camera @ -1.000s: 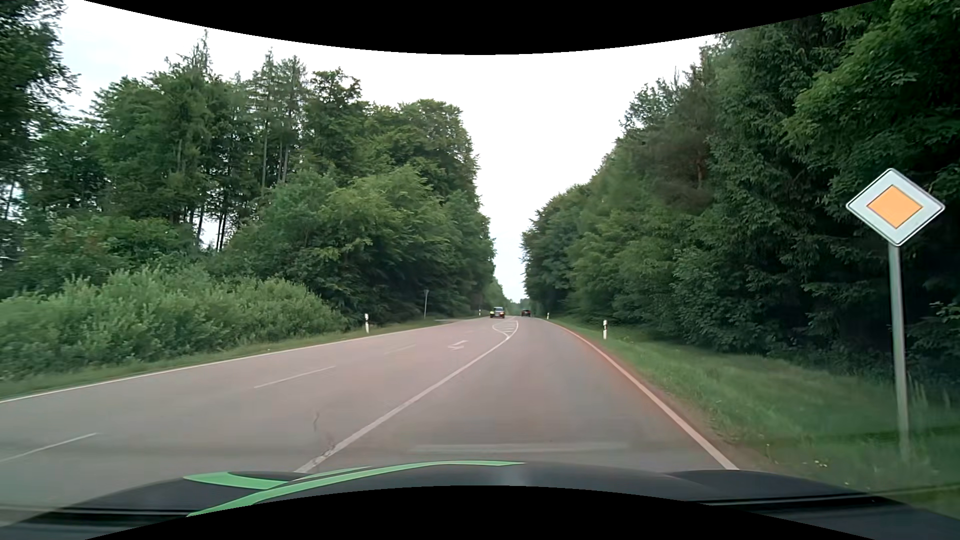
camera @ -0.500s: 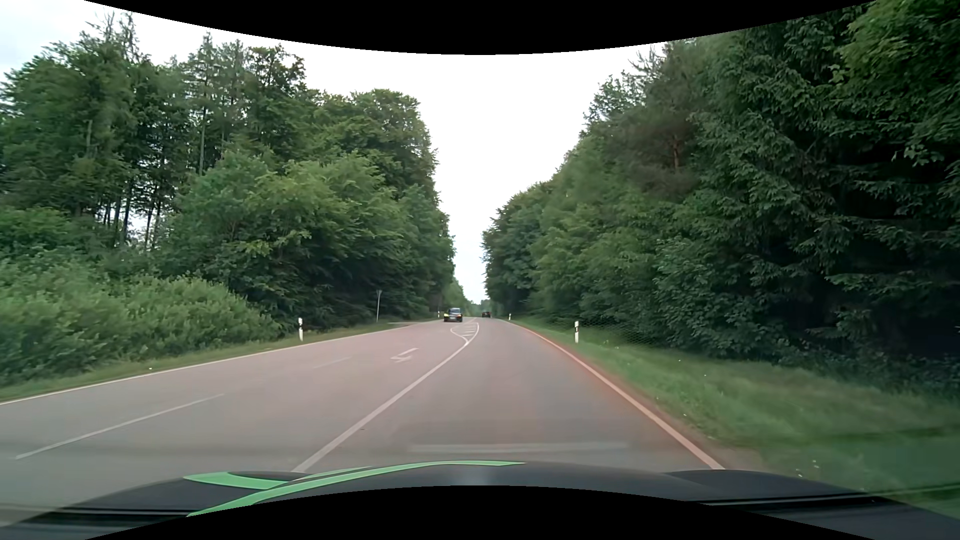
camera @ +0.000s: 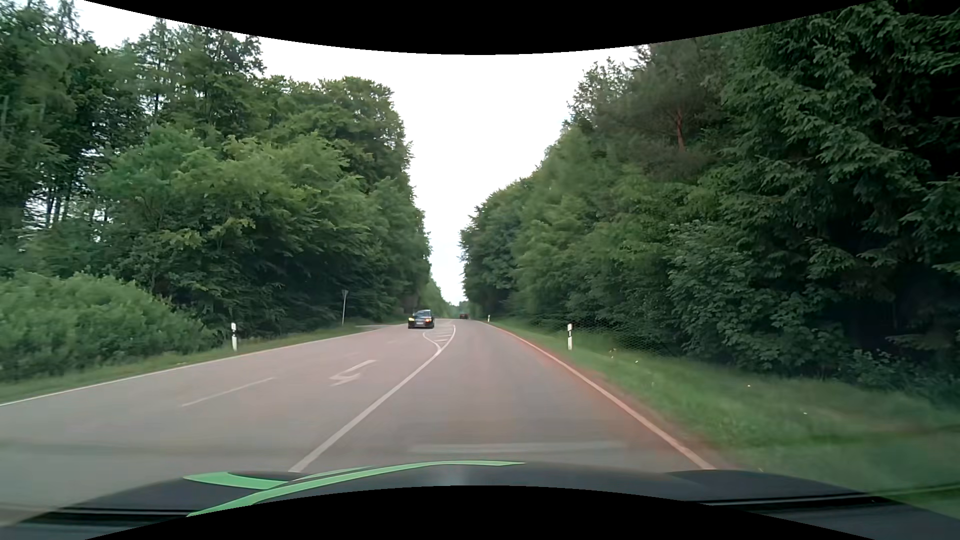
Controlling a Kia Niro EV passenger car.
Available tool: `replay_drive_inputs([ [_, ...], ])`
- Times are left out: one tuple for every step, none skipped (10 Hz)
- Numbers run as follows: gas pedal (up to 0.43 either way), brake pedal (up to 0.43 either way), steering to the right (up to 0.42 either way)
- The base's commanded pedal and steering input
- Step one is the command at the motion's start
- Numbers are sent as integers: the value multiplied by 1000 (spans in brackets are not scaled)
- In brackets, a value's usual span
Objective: Follow the waypoints while adhering to traffic rules and regulations
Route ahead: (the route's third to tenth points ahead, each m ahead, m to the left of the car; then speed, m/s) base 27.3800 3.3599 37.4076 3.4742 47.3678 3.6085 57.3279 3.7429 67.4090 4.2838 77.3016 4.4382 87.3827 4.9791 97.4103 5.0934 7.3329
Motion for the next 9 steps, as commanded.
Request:
replay_drive_inputs([
  [280,0,25],
  [280,0,17],
  [280,0,8],
  [280,0,4],
  [280,0,3],
  [280,0,3],
  [280,0,2],
  [280,0,0],
  [280,0,0],
])
